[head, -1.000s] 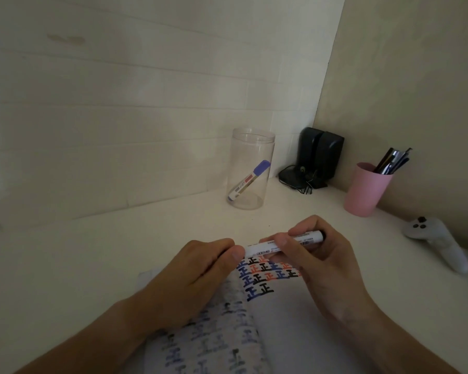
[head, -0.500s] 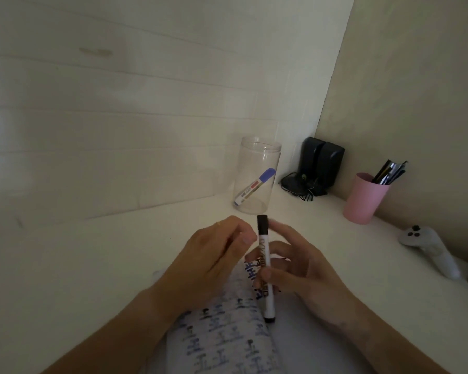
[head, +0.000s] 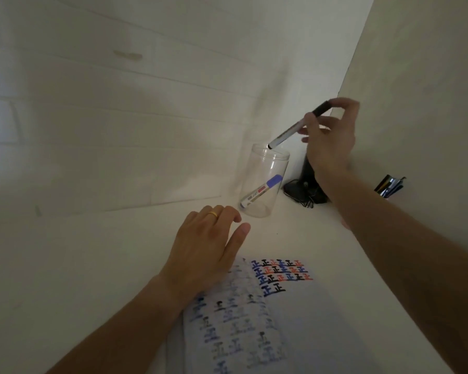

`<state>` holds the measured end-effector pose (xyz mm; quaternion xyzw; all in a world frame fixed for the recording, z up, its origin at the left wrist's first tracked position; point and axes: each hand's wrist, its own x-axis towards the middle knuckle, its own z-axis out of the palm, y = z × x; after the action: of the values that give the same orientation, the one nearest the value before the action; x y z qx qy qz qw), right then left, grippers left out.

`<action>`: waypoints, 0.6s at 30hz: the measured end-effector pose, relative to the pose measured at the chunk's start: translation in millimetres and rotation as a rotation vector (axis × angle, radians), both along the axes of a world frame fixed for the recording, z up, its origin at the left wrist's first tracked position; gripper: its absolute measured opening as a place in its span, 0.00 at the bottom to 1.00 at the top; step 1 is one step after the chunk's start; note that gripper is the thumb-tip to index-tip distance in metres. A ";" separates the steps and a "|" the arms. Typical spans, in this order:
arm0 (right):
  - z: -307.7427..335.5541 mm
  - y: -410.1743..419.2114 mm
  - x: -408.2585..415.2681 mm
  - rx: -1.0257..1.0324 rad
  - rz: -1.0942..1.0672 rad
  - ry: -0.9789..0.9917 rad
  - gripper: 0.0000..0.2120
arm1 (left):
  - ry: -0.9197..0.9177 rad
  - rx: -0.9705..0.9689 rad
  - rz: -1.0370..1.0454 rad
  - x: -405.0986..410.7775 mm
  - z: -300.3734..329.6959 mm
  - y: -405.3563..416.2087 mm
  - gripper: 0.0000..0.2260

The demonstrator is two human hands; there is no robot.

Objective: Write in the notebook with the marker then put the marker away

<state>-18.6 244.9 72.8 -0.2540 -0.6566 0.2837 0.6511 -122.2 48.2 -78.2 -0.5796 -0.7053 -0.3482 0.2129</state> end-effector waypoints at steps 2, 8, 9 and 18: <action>-4.7 12.6 -13.8 0.028 -0.091 -0.074 0.15 | 0.008 -0.018 0.016 -2.0 -1.2 0.5 0.17; -29.0 35.0 -35.0 0.006 -0.220 -0.432 0.12 | 0.018 -0.047 0.023 -1.4 -1.8 3.4 0.17; -31.0 36.1 -37.7 -0.003 -0.226 -0.471 0.11 | 0.015 -0.048 0.024 -2.0 -1.6 3.6 0.17; -44.0 38.1 -44.1 -0.024 -0.268 -0.549 0.12 | 0.022 -0.064 0.031 -6.8 -4.5 5.6 0.18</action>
<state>-62.7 283.0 28.8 -0.4131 -0.7651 0.1237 0.4781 -129.0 53.9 -82.7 -0.5789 -0.7227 -0.3154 0.2074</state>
